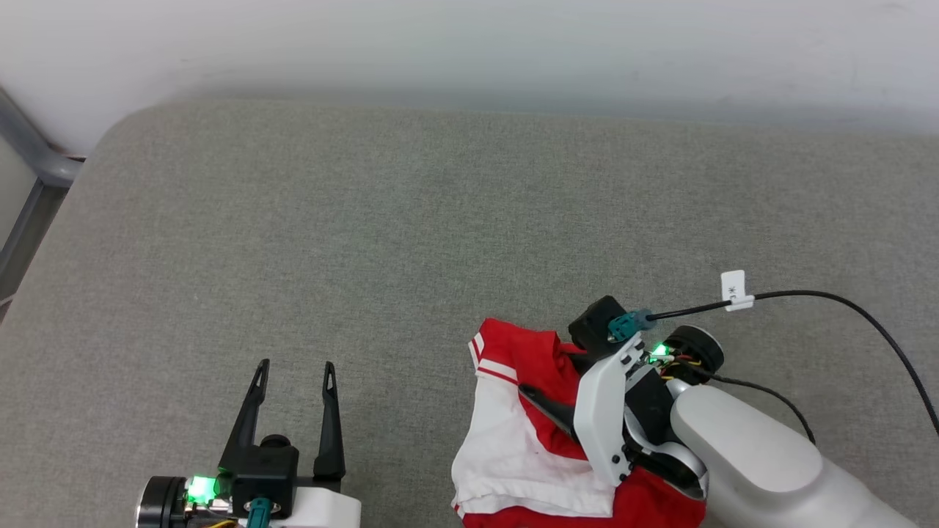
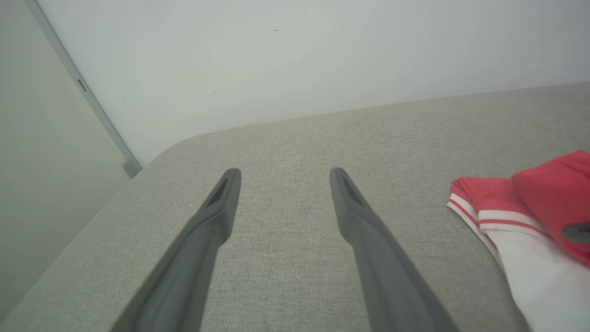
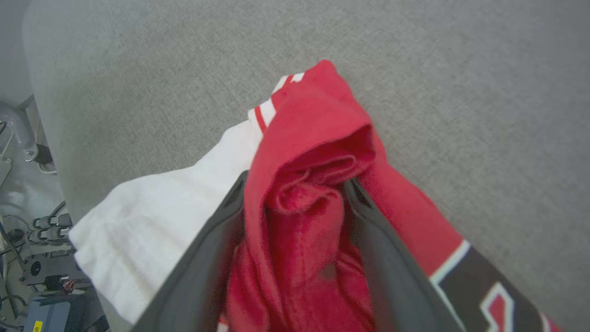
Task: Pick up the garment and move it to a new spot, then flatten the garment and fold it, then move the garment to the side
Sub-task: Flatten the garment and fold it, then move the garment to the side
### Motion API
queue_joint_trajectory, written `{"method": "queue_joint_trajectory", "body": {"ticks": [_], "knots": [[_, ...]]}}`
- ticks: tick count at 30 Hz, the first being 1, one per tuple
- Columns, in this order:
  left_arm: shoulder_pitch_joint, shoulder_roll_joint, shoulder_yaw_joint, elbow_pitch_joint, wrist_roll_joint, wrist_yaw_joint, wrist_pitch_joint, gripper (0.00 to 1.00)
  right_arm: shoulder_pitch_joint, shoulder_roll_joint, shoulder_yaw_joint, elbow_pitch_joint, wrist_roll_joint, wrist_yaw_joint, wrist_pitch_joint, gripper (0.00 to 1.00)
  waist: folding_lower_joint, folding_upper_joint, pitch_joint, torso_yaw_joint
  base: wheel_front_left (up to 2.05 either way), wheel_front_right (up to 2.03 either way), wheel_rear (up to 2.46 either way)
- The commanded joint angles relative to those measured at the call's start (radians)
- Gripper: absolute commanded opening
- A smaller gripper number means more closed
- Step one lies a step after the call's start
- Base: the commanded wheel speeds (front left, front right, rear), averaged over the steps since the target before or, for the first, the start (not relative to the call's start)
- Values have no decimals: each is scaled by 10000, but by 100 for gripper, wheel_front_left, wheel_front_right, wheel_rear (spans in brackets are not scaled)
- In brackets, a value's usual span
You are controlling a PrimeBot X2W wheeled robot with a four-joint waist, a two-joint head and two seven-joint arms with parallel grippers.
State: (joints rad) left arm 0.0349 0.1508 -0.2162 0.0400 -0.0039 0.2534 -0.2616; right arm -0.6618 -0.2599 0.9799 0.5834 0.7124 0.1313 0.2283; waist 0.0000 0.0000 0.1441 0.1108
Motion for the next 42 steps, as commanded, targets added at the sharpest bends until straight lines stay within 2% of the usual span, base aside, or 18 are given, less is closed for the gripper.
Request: {"method": "queue_joint_trajectory", "body": {"ticks": [1, 5, 8, 11, 15, 20, 23, 28, 35, 42], "knots": [[74, 64, 29, 27, -19, -37, -45, 100, -133, -117, -46, -231, -33, -11, -263, 100, 0, 0, -198, -141, 0, 0, 0], [239, 147, 64, 10, -32, -36, -45, 100, 172, -749, -436, -1044, -350, -12, -1011, 100, 0, 0, -514, -380, 0, 0, 0], [365, 162, 108, -33, -94, -86, -45, 100, 465, -1160, -1129, -1697, -728, -12, -1595, 100, 0, 0, -696, -586, 0, 0, 0], [445, 194, 133, -94, -131, -155, -45, 100, 898, -1471, -2243, -2126, -1391, -12, -2292, 100, 0, 0, -837, -756, 0, 0, 0], [504, 233, 178, -153, -152, -225, -45, 100, 1836, -1407, -3959, -2572, -2324, -11, -3217, 100, 0, 0, -1005, -957, 0, 0, 0], [583, 255, 239, -156, -174, -316, -45, 100, 3228, -961, -6073, -3049, -3663, -11, -4142, 100, 0, 0, -1197, -1150, 0, 0, 0], [644, 275, 294, -158, -212, -350, -45, 100, 4061, -476, -7197, -3412, -4273, -11, -4439, 100, 0, 0, -1316, -1235, 0, 0, 0], [794, 308, 375, -208, -251, -411, -45, 100, 5334, 357, -8545, -4184, -5075, -11, -4737, 100, 0, 0, -1454, -1283, 0, 0, 0], [1018, 333, 375, -260, -167, -477, -45, 100, 6755, 1325, -9532, -5044, -5637, -11, -4859, 100, 0, 0, -1606, -1209, 0, 0, 0], [1153, 327, 344, -273, -194, -573, -45, 100, 7727, 1786, -9823, -5479, -5690, -11, -4887, 100, 0, 0, -1723, -1076, 0, 0, 0]]}}
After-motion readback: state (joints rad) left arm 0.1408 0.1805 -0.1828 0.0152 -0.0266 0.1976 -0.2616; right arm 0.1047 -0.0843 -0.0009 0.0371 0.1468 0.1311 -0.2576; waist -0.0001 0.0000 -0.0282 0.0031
